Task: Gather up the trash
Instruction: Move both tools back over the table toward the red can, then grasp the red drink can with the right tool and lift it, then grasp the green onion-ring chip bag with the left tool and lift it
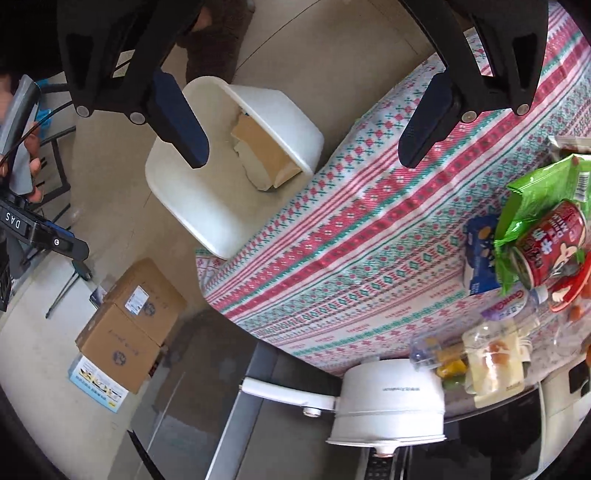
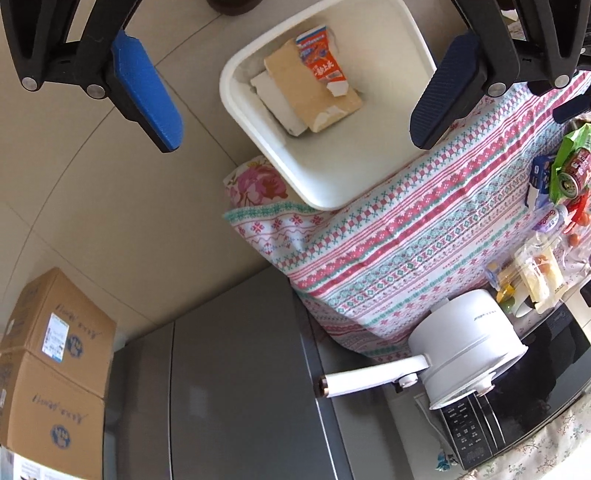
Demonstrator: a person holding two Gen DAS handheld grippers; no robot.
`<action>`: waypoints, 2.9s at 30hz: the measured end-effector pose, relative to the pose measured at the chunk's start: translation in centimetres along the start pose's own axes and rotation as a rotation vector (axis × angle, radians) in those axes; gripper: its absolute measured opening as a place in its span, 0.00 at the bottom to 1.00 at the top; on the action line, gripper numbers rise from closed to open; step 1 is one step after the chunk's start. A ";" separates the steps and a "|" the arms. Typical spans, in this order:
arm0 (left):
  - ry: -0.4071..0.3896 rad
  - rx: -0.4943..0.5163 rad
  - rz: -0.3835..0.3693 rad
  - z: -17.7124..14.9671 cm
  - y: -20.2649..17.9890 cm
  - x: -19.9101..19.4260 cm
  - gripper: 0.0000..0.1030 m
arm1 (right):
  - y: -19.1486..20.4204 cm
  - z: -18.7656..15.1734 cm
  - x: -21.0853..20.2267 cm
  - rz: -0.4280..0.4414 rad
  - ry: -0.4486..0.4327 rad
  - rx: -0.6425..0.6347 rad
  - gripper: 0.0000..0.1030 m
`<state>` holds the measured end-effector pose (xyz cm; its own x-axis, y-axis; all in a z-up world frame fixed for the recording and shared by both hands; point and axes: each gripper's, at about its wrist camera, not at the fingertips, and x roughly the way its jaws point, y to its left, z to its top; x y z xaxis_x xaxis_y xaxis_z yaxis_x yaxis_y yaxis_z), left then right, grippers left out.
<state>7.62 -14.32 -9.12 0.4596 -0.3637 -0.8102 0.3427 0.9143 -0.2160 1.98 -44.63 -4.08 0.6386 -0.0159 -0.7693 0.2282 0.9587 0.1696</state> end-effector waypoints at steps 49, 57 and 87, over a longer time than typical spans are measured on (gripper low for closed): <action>-0.065 -0.524 0.417 -6.7 29.1 -10.9 1.00 | 43.5 -4.2 13.1 0.321 0.036 -0.576 1.00; -0.057 -0.518 0.420 -6.5 29.1 -10.3 1.00 | 44.1 -3.5 14.6 0.336 0.089 -0.520 0.96; -0.013 0.105 0.356 -1.7 17.2 -2.2 0.78 | 32.6 1.5 8.8 0.306 0.071 -0.390 0.88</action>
<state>11.12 2.47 -12.01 0.5749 -0.0290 -0.8177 0.2412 0.9610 0.1355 16.16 -13.91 -4.36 0.5789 0.2891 -0.7624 -0.2623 0.9514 0.1616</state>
